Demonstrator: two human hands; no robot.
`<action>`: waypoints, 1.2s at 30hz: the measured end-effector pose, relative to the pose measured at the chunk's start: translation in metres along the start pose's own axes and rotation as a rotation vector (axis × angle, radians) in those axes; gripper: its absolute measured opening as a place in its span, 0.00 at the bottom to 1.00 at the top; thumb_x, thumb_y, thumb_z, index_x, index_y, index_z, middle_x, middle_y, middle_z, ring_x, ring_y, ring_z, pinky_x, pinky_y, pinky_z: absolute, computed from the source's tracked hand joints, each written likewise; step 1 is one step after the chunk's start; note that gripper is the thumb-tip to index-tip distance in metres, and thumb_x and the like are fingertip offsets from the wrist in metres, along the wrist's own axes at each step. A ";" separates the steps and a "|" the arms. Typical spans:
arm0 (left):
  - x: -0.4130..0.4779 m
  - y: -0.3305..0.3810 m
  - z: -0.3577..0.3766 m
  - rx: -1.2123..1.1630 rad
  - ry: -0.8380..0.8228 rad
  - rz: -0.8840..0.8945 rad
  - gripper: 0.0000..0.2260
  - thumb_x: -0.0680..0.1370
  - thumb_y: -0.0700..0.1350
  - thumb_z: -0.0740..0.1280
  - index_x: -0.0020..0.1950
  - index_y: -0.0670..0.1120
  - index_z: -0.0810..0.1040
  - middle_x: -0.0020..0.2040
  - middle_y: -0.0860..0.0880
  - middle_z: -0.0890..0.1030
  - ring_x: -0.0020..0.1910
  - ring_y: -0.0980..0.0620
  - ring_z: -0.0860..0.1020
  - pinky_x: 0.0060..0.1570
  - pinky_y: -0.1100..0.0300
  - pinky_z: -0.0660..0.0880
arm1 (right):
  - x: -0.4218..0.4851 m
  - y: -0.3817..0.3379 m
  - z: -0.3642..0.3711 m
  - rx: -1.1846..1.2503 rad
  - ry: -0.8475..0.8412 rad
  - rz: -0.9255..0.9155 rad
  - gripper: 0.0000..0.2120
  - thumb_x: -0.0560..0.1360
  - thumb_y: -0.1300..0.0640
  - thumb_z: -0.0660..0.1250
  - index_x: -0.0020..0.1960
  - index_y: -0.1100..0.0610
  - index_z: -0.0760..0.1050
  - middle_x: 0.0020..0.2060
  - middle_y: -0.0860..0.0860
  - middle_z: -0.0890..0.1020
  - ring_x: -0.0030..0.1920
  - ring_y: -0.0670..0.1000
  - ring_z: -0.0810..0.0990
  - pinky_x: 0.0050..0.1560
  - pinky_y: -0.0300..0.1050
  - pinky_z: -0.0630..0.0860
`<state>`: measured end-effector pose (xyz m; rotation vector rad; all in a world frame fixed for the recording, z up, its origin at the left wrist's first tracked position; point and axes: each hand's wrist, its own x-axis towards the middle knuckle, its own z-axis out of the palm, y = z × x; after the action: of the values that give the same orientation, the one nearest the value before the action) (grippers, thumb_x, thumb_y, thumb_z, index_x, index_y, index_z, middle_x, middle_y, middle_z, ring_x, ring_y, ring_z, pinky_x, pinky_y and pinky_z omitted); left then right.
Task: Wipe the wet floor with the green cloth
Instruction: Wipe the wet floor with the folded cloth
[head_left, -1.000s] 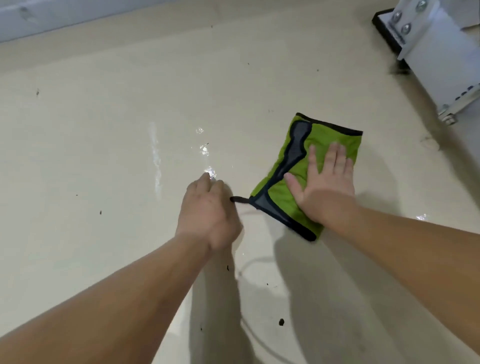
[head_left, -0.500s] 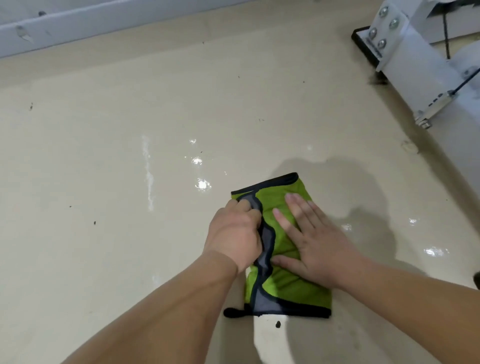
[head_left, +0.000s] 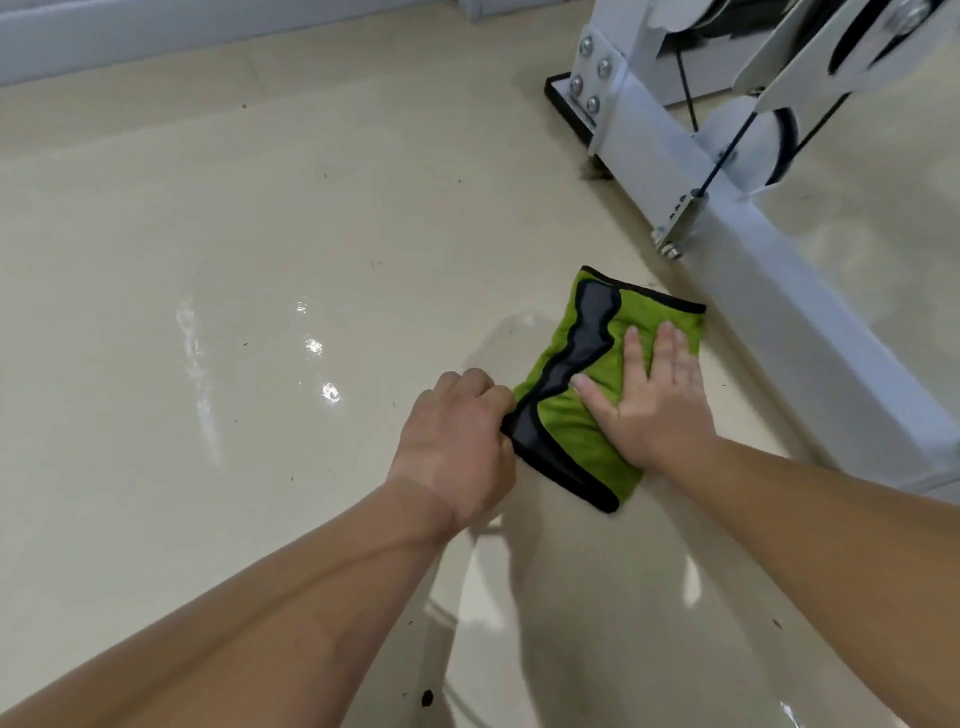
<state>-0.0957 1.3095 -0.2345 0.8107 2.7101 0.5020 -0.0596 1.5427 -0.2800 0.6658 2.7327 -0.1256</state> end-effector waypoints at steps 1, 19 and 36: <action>-0.004 0.001 0.003 -0.015 0.020 0.024 0.21 0.69 0.43 0.56 0.56 0.46 0.83 0.54 0.47 0.80 0.51 0.41 0.75 0.51 0.47 0.75 | -0.006 -0.003 0.003 -0.008 0.009 0.018 0.49 0.73 0.22 0.34 0.83 0.53 0.36 0.82 0.62 0.37 0.82 0.60 0.35 0.81 0.58 0.38; 0.001 0.098 0.089 0.342 -0.105 0.231 0.30 0.83 0.56 0.50 0.85 0.58 0.45 0.85 0.41 0.41 0.81 0.31 0.48 0.78 0.32 0.45 | -0.208 0.116 0.019 0.235 0.249 -0.180 0.18 0.74 0.58 0.65 0.62 0.61 0.81 0.58 0.57 0.81 0.59 0.60 0.79 0.53 0.56 0.81; -0.171 0.133 0.144 0.228 -0.441 0.879 0.27 0.86 0.56 0.48 0.85 0.55 0.51 0.86 0.50 0.44 0.83 0.39 0.36 0.77 0.40 0.29 | -0.204 0.123 -0.006 0.032 -0.026 -0.057 0.14 0.78 0.40 0.59 0.43 0.48 0.73 0.34 0.46 0.81 0.36 0.52 0.79 0.32 0.43 0.72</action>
<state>0.1559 1.3518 -0.2856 1.9168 1.9203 0.1295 0.1661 1.5643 -0.2076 0.5915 2.7304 -0.1903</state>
